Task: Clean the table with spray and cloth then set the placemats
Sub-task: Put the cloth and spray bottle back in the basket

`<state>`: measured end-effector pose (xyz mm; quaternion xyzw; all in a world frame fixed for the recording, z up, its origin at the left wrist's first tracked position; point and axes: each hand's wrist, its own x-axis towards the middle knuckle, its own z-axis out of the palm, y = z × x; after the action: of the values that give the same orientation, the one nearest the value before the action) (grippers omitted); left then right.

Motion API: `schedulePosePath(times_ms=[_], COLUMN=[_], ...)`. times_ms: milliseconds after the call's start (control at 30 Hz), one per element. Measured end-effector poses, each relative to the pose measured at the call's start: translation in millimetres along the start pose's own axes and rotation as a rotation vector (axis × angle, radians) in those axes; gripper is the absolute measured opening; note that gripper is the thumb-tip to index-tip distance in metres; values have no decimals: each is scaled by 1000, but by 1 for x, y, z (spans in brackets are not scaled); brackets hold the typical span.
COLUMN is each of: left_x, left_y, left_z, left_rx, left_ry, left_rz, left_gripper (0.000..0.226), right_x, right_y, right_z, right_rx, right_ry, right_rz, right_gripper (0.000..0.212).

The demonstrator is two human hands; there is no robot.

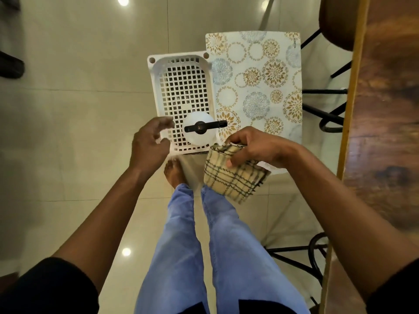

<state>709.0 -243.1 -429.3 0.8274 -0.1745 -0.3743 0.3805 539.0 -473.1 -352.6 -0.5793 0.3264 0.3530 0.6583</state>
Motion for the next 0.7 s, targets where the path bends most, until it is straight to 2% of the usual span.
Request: schedulePosePath(times_ms=[100,200,233,333,433,500,600,700], left_x=[-10,-13,-13,-2,16,26,37,44], left_y=[20,51,67,104,119,121,120,114], left_z=[-25,-39,-45,-63,-83,-88,-89,-87], left_rx=[-137,-371,-418,-441,-517,-648,-917,-1034], left_ry=[79,-34,-68,-265,-558,-662,-633,-551], left_rz=[-50,-142,-183,-334,-452,-486,-477,-396], left_gripper=[40,18,21,54,88,98,85,48], right_x=[-34,-46,-49,-45,-29,-18,-3,10], right_y=[-32,-64,-77,-110,-134,-141,-138,-122], right_z=[-7,-11,-11,-9,0,9,15,10], right_rx=[101,190,199,171,32,-76,-262,-521], right_ry=[-116,-97,-65,98,311,373,370,461], right_rz=[-141,-333,-411,-608,-763,-852,-875,-794], right_gripper=[29,38,38,32,31,30,38,53])
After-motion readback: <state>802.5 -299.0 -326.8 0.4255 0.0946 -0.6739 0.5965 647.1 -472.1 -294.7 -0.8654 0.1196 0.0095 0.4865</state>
